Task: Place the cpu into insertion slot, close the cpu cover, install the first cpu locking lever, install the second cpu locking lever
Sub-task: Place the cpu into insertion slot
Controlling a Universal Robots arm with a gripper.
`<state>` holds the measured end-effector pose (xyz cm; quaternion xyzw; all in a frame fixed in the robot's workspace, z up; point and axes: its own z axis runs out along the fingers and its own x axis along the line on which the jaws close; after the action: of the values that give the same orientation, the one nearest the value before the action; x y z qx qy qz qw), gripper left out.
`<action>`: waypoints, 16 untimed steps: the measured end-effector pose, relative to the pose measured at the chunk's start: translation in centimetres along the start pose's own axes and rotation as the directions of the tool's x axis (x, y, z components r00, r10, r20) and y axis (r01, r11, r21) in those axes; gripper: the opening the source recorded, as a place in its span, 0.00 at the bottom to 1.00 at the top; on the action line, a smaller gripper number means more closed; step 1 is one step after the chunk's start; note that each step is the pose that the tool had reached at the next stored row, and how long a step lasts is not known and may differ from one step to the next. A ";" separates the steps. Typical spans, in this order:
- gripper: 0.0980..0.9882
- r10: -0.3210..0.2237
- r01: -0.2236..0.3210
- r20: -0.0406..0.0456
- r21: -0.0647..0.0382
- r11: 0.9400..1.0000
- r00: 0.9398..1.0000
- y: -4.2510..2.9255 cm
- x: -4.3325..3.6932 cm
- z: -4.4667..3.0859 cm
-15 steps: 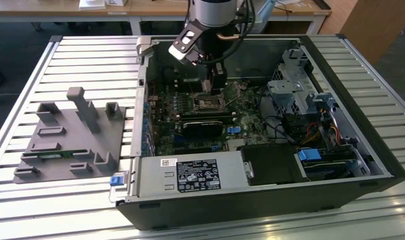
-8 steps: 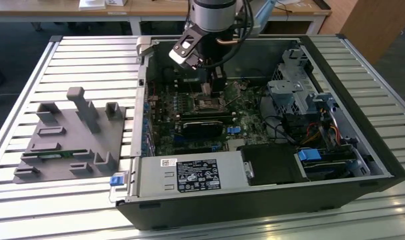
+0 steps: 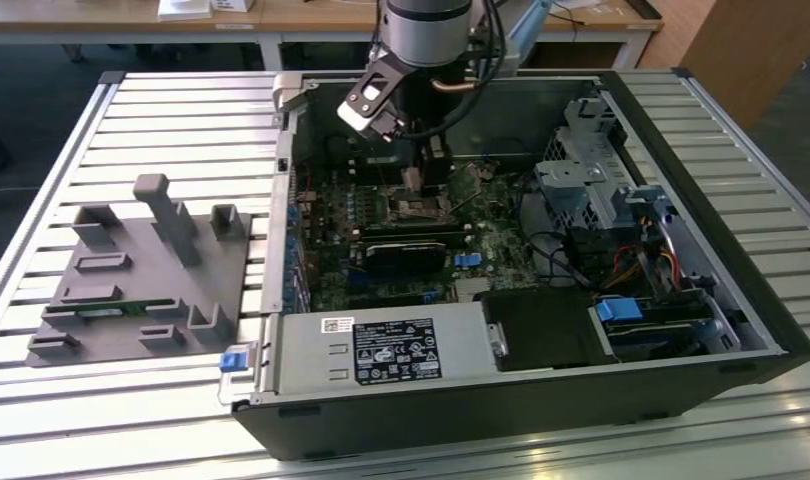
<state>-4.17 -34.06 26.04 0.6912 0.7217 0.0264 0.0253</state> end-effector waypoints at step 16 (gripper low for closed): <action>0.50 0.000 0.000 -0.001 0.000 1.000 1.000 -0.23 0.41 2.74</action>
<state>-4.22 -33.66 23.29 0.6912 0.7218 0.0267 0.0250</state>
